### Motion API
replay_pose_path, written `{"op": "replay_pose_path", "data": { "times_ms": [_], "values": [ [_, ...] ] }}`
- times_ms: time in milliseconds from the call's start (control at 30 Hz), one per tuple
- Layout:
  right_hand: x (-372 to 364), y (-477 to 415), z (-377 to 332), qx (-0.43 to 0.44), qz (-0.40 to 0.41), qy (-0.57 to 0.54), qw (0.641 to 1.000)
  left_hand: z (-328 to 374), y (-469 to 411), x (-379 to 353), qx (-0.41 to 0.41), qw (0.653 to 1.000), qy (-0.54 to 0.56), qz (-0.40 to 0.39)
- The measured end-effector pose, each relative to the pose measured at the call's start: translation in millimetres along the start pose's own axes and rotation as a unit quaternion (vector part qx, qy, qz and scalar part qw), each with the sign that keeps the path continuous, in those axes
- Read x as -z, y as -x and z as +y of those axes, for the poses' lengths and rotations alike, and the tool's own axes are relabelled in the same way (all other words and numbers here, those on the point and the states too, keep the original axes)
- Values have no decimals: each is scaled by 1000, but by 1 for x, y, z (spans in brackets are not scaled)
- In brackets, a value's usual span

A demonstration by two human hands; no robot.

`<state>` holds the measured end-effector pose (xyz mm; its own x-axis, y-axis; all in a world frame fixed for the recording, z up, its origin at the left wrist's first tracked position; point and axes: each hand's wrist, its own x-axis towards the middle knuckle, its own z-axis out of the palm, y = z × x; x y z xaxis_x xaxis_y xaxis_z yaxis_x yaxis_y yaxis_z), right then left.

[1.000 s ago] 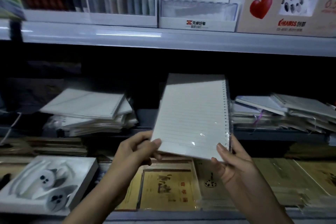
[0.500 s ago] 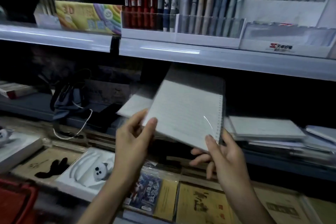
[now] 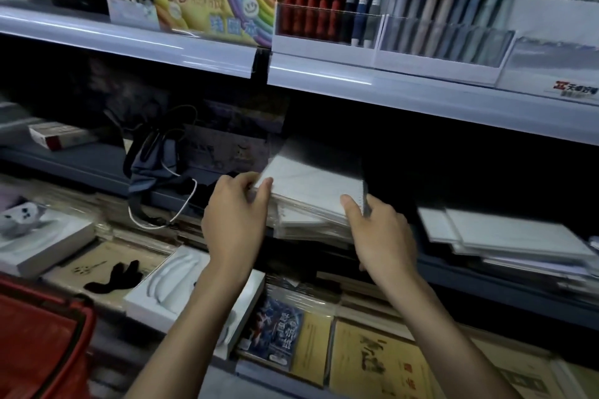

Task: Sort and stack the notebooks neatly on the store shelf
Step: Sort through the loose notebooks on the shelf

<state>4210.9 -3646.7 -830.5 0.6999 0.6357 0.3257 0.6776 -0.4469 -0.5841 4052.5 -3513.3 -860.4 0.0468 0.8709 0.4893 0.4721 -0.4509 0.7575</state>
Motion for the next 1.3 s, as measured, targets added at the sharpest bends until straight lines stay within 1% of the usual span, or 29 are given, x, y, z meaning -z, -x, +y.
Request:
{"op": "replay_pose_path", "data": {
  "times_ms": [100, 167, 233, 367, 500, 633, 733, 867, 967, 1067, 1167, 1233, 1300],
  "values": [
    [4, 4, 0, -18, -48, -80, 995, 6, 16, 11, -25, 1000, -4, 4],
    [8, 6, 2, -19, -70, -98, 993, 9, 32, 15, -53, 999, -1, -7],
    [12, 9, 5, 1, -71, -105, 992, 13, 48, 15, -76, 997, 11, -20],
    [21, 14, 20, 32, -37, -91, 995, 26, 77, 5, -150, 987, 28, -52],
    [42, 32, 51, 55, 3, -84, 995, 38, 100, -10, -234, 968, 8, -87],
    [68, 53, 102, 79, 34, 14, 996, 52, 122, -33, -321, 942, -10, -98],
    [87, 61, 142, 52, 49, 61, 996, 67, 138, -55, -377, 921, -26, -100],
    [98, 70, 189, -26, 87, 13, 996, 88, 159, -91, -434, 889, -45, -139],
    [105, 72, 210, -52, 108, 8, 993, 105, 169, -120, -475, 866, -57, -147],
    [113, 71, 223, -60, 124, 1, 990, 123, 176, -143, -494, 856, -70, -135],
    [118, 69, 233, -69, 137, 41, 987, 141, 183, -160, -474, 868, -72, -133],
    [120, 68, 237, -90, 137, 29, 986, 151, 187, -171, -463, 876, -56, -125],
    [122, 67, 240, -109, 136, 6, 985, 160, 190, -183, -469, 876, -41, -106]
  ]
}}
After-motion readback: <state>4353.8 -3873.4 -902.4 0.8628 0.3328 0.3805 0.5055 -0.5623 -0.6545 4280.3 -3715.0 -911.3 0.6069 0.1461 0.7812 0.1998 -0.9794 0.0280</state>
